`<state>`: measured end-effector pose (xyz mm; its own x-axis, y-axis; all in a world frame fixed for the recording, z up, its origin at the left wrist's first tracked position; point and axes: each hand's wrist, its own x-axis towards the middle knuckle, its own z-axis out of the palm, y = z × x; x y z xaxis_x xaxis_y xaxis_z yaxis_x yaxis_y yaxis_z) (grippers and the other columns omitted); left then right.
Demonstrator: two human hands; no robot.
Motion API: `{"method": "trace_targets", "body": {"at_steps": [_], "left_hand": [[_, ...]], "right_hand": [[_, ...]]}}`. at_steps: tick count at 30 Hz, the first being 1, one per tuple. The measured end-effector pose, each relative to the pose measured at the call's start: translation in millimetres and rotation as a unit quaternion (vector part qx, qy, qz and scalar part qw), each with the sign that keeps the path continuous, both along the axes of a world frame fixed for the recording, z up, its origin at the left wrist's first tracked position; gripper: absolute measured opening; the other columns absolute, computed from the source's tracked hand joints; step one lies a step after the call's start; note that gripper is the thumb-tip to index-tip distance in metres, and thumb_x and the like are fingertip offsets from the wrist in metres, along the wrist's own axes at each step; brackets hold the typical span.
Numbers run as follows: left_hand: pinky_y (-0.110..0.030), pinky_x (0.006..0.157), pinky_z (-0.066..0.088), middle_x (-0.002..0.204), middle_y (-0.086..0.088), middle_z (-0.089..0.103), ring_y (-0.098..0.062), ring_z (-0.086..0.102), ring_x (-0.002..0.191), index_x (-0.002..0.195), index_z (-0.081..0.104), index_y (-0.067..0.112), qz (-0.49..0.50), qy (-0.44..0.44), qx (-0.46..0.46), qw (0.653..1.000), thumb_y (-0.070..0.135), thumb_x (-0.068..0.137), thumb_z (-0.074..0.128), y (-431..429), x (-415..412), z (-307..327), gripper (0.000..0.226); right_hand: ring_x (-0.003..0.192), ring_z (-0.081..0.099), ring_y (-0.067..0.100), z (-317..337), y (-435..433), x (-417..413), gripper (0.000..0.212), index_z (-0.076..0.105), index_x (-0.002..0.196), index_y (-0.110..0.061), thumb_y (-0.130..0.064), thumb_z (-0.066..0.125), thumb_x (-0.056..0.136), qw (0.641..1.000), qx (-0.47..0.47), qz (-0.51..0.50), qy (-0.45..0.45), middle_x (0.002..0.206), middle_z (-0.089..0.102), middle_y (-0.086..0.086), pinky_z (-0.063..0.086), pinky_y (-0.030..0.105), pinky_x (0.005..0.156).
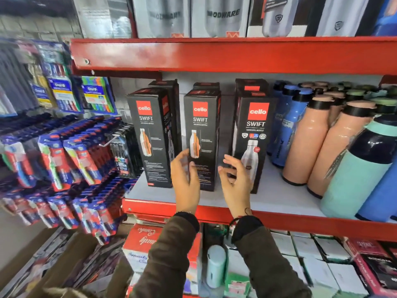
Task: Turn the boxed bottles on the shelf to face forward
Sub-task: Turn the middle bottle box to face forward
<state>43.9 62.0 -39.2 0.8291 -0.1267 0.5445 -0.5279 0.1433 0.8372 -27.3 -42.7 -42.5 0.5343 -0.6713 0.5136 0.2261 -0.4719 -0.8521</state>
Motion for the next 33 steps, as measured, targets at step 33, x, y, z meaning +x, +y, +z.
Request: {"method": "trace_targets", "body": {"at_steps": [33], "left_hand": [[-0.031,0.123,0.027,0.154,0.013,0.046,-0.001,0.038,0.144,0.15,0.045,0.028,-0.151,0.133,-0.03,0.979,0.045,0.105,0.03,13.0,41.9,-0.4,0.05]], "right_hand": [[0.108,0.064,0.002,16.7,25.1,33.3,0.085,0.047,0.133,-0.033,-0.051,0.086,0.058,0.993,0.001,-0.067,0.099,0.119,0.067,-0.016,0.055,0.028,0.094]]}}
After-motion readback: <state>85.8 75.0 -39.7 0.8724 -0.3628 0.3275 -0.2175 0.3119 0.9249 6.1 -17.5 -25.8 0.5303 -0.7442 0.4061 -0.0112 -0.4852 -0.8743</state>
